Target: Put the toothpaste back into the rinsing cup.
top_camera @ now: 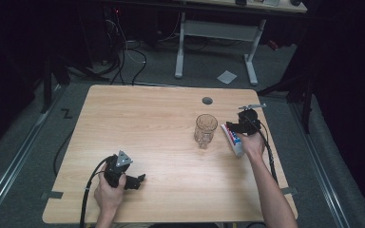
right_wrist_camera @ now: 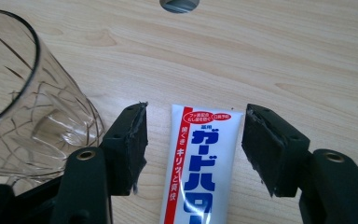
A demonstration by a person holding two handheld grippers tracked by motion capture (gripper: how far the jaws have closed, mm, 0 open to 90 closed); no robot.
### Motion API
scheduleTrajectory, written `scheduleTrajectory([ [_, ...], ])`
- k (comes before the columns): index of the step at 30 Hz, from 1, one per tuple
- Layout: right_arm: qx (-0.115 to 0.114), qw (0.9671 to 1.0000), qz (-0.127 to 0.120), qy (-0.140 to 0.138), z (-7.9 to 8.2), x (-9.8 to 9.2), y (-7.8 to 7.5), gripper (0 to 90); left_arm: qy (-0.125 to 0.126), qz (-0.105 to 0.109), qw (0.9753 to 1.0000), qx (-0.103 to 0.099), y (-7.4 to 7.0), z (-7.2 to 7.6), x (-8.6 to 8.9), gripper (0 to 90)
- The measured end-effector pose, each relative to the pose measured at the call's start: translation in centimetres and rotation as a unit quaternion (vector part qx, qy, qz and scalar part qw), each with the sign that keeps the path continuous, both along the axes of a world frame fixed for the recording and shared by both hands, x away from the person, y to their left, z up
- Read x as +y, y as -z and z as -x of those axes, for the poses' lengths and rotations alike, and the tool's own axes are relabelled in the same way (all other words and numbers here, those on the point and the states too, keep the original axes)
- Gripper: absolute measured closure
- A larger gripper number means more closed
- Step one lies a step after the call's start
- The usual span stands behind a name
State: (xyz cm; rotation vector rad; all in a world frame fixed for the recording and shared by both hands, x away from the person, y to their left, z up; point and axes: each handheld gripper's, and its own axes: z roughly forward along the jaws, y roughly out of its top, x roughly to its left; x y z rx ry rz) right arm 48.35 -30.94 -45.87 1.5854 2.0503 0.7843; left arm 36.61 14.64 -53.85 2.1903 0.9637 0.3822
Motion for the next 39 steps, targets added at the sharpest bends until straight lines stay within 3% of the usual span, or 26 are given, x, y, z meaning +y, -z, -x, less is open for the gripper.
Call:
scheduleTrajectory([
  [15,0.049,0.9983,0.031,0.004,-1.5,0.6,1.9,36.9,0.000,0.000,1.0000,0.000,0.0,0.0,0.0,0.2],
  [24,0.083,0.9950,0.054,0.012,-2.2,1.1,3.2,36.1,0.000,0.000,1.0000,0.000,0.0,0.0,0.0,0.2],
  [39,0.106,0.9924,0.058,0.024,-2.8,1.2,4.1,35.4,0.000,0.000,1.0000,0.000,0.0,0.0,0.0,0.2],
])
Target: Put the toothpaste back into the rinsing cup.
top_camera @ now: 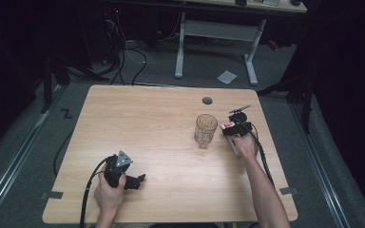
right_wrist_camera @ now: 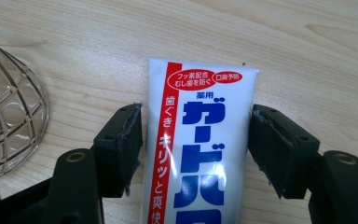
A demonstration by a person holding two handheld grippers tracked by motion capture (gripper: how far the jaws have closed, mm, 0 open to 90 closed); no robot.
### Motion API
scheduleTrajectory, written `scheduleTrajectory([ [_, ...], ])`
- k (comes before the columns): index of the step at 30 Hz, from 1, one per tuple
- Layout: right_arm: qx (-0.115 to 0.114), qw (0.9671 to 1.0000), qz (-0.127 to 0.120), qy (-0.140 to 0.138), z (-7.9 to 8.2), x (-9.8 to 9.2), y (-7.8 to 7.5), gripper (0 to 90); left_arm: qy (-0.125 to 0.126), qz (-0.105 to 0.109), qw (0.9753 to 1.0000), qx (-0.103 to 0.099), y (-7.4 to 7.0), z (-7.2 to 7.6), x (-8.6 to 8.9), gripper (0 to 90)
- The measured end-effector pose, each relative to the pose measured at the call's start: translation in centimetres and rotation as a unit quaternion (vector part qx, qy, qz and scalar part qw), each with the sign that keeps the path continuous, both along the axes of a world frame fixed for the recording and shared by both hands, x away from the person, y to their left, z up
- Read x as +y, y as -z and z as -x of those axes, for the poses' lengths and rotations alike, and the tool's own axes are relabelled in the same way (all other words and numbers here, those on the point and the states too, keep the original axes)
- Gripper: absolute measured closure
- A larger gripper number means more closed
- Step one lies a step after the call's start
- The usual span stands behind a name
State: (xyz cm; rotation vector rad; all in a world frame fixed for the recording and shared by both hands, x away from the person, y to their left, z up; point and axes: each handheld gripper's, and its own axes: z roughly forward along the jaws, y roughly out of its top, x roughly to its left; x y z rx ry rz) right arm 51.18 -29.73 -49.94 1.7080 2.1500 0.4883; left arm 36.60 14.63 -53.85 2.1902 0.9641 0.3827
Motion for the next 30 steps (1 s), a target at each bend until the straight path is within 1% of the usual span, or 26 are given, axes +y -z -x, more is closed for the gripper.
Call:
scheduleTrajectory([
  [1,0.004,1.0000,0.000,0.000,-0.04,-0.04,0.02,35.4,0.000,0.000,1.0000,0.000,0.00,0.00,0.00,0.2],
  [3,0.003,1.0000,-0.002,0.003,-0.16,-0.06,0.24,35.6,0.000,0.000,1.0000,0.000,0.00,0.00,0.00,0.3],
  [5,0.010,0.9999,0.003,0.003,-0.23,-0.06,0.37,36.0,0.000,0.000,1.0000,0.000,0.00,0.00,0.00,0.2],
  [8,0.012,0.9999,-0.007,0.006,-0.28,-0.17,0.44,36.6,0.001,0.000,1.0000,0.000,0.00,0.00,0.00,0.3],
  [13,0.014,0.9999,-0.004,0.006,-0.31,-0.17,0.41,37.2,0.001,-0.001,1.0000,0.000,-0.01,0.00,0.00,0.2],
  [17,0.018,0.9998,-0.012,0.004,-0.37,-0.39,0.42,38.5,0.001,-0.001,1.0000,-0.001,-0.01,0.02,-0.01,0.4],
  [18,0.021,0.9997,-0.016,0.005,-0.39,-0.49,0.39,39.4,0.001,-0.001,1.0000,-0.001,-0.01,0.02,-0.01,0.4],
  [20,0.018,0.9997,-0.018,0.003,-0.39,-0.49,0.42,40.6,0.001,-0.001,1.0000,-0.001,-0.01,0.02,-0.01,0.4],
  [23,0.028,0.9995,-0.013,0.002,-0.46,-0.40,0.24,43.1,0.001,-0.001,1.0000,-0.001,-0.01,0.02,-0.01,0.4],
  [26,0.032,0.9994,-0.015,0.001,-0.53,-0.43,0.17,46.9,0.001,-0.001,1.0000,-0.001,-0.01,0.02,-0.01,0.4],
  [27,0.036,0.9993,-0.012,0.000,-0.53,-0.45,0.09,47.8,0.001,-0.001,1.0000,-0.001,-0.01,0.02,-0.01,0.4],
  [29,0.034,0.9994,-0.010,-0.004,-0.53,-0.37,0.09,50.0,0.001,-0.001,1.0000,-0.002,0.00,0.02,-0.01,0.4],
  [30,0.037,0.9993,-0.005,-0.004,-0.52,-0.26,0.01,51.1,0.001,-0.001,1.0000,-0.001,0.00,0.02,-0.01,0.4],
])
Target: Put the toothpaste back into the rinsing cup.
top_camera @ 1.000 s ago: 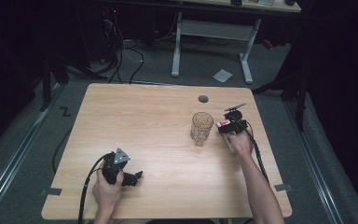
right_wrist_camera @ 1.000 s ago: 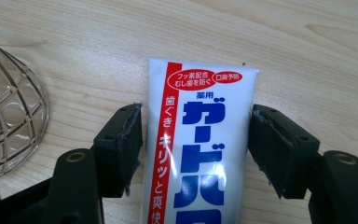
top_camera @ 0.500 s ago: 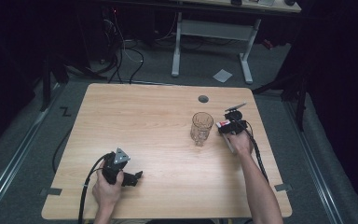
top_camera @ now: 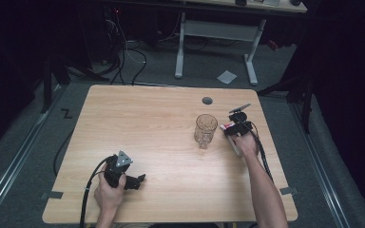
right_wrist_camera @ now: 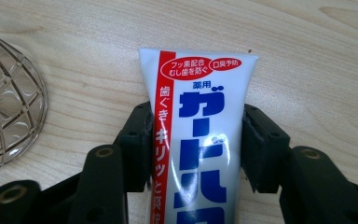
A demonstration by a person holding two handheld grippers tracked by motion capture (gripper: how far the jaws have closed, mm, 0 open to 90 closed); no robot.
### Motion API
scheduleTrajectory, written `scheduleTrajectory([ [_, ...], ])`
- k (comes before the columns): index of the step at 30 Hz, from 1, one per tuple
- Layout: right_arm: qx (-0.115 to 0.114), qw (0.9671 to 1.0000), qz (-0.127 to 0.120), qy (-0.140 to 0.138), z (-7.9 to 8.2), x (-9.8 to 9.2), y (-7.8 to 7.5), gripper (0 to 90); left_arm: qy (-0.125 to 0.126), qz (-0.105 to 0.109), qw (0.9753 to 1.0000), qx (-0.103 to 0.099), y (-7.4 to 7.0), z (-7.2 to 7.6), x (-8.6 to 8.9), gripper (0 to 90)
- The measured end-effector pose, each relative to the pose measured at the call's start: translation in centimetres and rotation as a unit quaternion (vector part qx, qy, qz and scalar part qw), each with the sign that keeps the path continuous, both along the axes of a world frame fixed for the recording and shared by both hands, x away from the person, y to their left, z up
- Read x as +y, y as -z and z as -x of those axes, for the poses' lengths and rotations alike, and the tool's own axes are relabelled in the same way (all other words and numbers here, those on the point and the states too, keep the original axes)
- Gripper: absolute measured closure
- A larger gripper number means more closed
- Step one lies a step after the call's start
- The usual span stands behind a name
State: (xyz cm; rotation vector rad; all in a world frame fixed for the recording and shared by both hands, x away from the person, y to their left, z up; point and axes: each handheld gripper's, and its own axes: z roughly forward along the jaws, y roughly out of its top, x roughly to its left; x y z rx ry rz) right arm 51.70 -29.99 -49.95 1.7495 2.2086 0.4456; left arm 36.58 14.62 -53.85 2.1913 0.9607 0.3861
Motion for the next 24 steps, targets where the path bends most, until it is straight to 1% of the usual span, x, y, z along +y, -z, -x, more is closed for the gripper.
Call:
scheduleTrajectory([
  [3,0.004,0.9999,0.010,-0.008,0.0,0.2,-0.1,55.4,0.000,0.000,1.0000,0.001,0.0,0.0,0.0,0.4],
  [6,0.005,0.9998,0.012,-0.012,0.1,0.2,-0.2,59.8,0.000,0.000,1.0000,0.001,0.0,0.0,0.0,0.4],
  [8,0.004,0.9998,0.011,-0.015,0.2,0.2,-0.3,61.8,0.000,0.000,1.0000,0.000,0.0,0.0,0.0,0.4],
  [11,0.008,0.9996,0.020,-0.019,0.3,0.3,-0.5,63.3,0.000,0.000,1.0000,0.000,0.0,0.0,0.0,0.4],
  [12,0.004,0.9996,0.019,-0.021,0.4,0.3,-0.5,63.9,0.000,0.000,1.0000,0.000,0.0,0.0,0.0,0.4],
  [15,0.000,0.9995,0.017,-0.026,0.5,0.3,-0.6,64.7,0.000,0.000,1.0000,0.000,0.0,0.0,0.0,0.4],
  [18,-0.006,0.9985,0.030,-0.045,0.8,0.6,-0.7,65.0,0.001,0.000,1.0000,0.001,0.0,0.0,0.0,0.4],
  [20,-0.008,0.9983,0.027,-0.051,1.0,0.7,-0.8,65.1,0.001,0.000,1.0000,0.001,0.0,0.0,0.0,0.4],
  [24,-0.018,0.9984,0.003,-0.054,1.4,0.7,-1.1,65.1,0.001,0.000,1.0000,0.001,0.0,0.0,0.0,0.4],
])
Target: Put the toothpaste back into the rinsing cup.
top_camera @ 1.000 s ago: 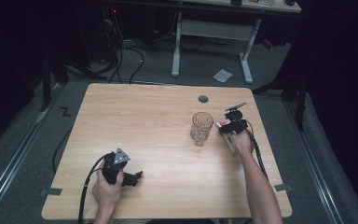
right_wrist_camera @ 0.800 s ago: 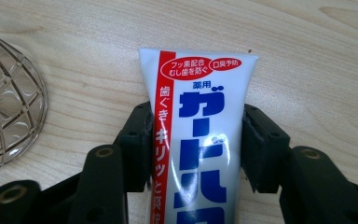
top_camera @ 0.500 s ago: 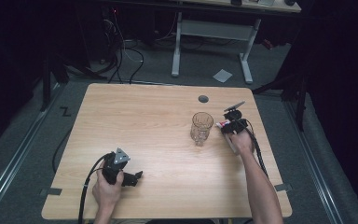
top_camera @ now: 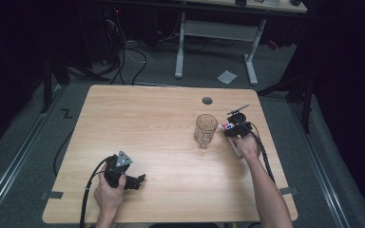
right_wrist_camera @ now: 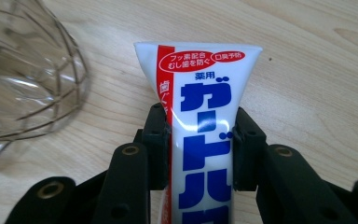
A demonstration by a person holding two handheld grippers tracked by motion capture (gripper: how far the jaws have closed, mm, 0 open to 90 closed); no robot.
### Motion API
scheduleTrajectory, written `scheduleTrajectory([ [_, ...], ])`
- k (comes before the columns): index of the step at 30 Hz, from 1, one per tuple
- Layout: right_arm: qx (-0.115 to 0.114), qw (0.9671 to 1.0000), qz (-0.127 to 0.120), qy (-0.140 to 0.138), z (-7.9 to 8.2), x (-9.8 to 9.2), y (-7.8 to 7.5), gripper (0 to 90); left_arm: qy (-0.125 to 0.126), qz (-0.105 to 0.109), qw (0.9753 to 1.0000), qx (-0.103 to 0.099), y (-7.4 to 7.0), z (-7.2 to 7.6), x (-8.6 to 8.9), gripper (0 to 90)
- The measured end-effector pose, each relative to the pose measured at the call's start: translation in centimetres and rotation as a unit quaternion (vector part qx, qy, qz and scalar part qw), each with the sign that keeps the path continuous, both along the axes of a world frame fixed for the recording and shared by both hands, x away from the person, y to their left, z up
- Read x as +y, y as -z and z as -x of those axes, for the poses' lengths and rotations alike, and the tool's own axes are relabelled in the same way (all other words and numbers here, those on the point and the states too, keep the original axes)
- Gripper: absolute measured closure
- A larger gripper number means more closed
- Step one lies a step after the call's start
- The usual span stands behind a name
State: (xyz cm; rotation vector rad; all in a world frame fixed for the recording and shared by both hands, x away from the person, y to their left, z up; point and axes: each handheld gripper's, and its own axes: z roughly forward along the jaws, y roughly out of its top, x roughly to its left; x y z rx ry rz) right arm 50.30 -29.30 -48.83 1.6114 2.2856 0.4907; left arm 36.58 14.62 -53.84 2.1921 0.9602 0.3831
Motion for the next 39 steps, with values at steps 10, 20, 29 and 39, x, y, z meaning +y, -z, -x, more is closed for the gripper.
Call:
scheduleTrajectory([
  [10,-0.043,0.9976,-0.054,-0.012,1.7,-0.5,-1.8,65.1,0.000,0.000,1.0000,0.000,0.0,0.0,0.0,0.4],
  [20,-0.076,0.9927,-0.091,-0.022,4.2,-1.4,-2.5,65.0,0.000,0.000,1.0000,0.000,0.0,0.0,0.0,0.4],
  [29,-0.104,0.9868,-0.118,-0.040,6.1,-1.5,-3.2,64.9,0.000,0.000,1.0000,0.000,0.0,0.0,0.0,0.4],
  [39,-0.129,0.9805,-0.137,-0.058,8.2,-1.3,-4.1,64.7,-0.001,0.001,1.0000,0.000,0.0,0.0,0.0,0.4],
])
